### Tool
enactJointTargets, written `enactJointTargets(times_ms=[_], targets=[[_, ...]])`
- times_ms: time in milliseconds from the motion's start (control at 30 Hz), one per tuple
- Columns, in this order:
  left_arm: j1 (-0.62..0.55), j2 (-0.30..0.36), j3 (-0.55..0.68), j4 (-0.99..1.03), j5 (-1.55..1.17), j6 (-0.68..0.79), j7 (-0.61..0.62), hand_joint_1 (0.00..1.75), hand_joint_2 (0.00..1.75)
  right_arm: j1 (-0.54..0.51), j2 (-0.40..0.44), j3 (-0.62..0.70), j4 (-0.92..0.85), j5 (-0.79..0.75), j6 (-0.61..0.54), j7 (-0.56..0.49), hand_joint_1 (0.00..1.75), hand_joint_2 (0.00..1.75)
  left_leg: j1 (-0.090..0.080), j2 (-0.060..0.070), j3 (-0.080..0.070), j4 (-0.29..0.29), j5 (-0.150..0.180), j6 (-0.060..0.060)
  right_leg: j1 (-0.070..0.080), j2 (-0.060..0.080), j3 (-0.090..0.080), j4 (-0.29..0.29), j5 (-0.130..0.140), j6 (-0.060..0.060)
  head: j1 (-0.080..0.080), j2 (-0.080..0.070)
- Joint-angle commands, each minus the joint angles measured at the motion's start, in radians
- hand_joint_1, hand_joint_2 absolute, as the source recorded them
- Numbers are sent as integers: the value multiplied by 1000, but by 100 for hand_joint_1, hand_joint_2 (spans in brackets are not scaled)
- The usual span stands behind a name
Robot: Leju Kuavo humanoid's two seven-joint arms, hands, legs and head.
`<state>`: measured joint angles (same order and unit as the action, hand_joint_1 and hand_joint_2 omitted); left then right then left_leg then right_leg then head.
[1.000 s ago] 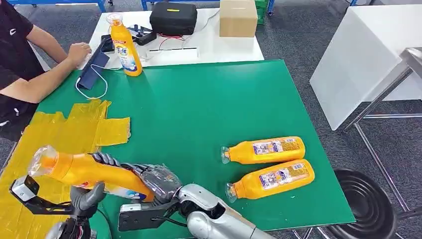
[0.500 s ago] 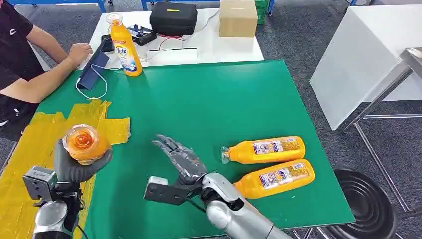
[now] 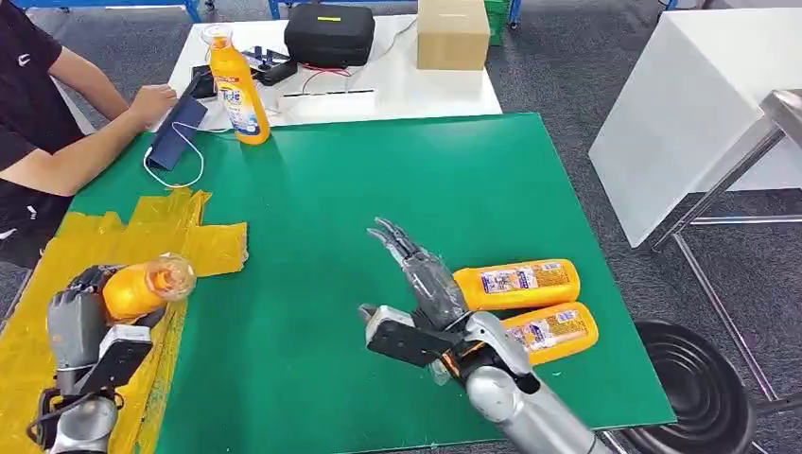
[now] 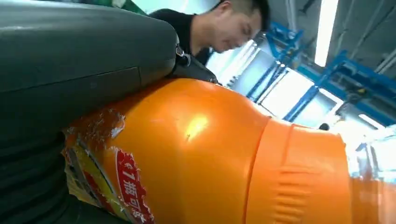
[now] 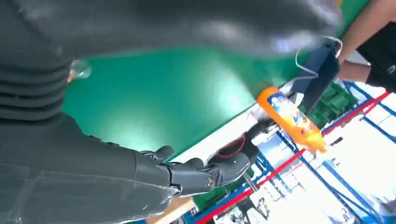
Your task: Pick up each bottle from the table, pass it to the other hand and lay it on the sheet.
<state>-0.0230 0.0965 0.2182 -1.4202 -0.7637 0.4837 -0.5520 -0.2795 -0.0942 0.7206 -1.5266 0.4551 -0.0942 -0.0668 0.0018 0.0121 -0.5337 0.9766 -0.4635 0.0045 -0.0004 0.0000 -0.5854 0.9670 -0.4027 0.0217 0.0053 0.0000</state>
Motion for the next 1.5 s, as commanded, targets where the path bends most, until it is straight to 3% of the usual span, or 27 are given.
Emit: enactJointTargets(times_ms=[33,333,700,733,767,867,1167,1300,1333,1500], targets=[[-16,19,11,97,-51,24,25,175,175,-3,-64,-9,-45,-6,7,-3,0,0,0,-2,2,0,-1,0,0,-2,3,0,-1,0,0,0],[10,97,-21,360,-418,186,153,175,175,48,-227,-61,-169,-87,65,-50,0,0,0,-4,7,-1,-2,0,0,-2,7,-1,-3,1,0,0],[-46,172,-161,576,-586,81,257,175,175,13,-254,-45,-163,-102,116,-42,0,0,-1,-2,4,-1,0,0,-2,-1,4,0,-1,0,-1,0],[-45,181,-166,584,-596,83,269,31,175,20,-269,-54,-175,-104,118,-42,0,0,-1,-3,3,-1,0,0,-2,-2,4,0,-1,0,0,0],[-47,181,-162,593,-596,87,283,0,175,28,-280,-61,-184,-107,121,-44,0,0,-2,-5,3,-1,0,0,-2,-4,4,0,-1,0,-1,0],[-41,187,-162,594,-584,86,277,0,175,64,-323,-89,-218,-112,127,-50,0,0,-2,-11,5,-1,0,0,-2,-9,10,0,-3,2,0,0],[-32,183,-157,550,-529,71,239,0,175,80,-358,-93,-219,-99,156,-43,0,0,-1,-7,7,-2,2,0,-1,-6,9,0,3,-5,-1,0],[-8,178,-148,459,-408,32,153,0,175,108,-441,-96,-235,-66,178,-16,0,0,0,-8,7,-1,4,-3,-1,-6,9,2,3,-4,-1,0],[0,174,-144,431,-381,16,139,0,175,118,-459,-107,-239,-62,181,-10,0,175,0,-9,8,-2,4,-3,-1,-7,10,2,2,-4,-1,0],[20,140,-112,317,-226,-50,61,0,175,204,-538,-169,-271,-42,191,12,0,175,0,-12,8,-1,4,-2,-1,-10,10,2,1,-3,0,0]])
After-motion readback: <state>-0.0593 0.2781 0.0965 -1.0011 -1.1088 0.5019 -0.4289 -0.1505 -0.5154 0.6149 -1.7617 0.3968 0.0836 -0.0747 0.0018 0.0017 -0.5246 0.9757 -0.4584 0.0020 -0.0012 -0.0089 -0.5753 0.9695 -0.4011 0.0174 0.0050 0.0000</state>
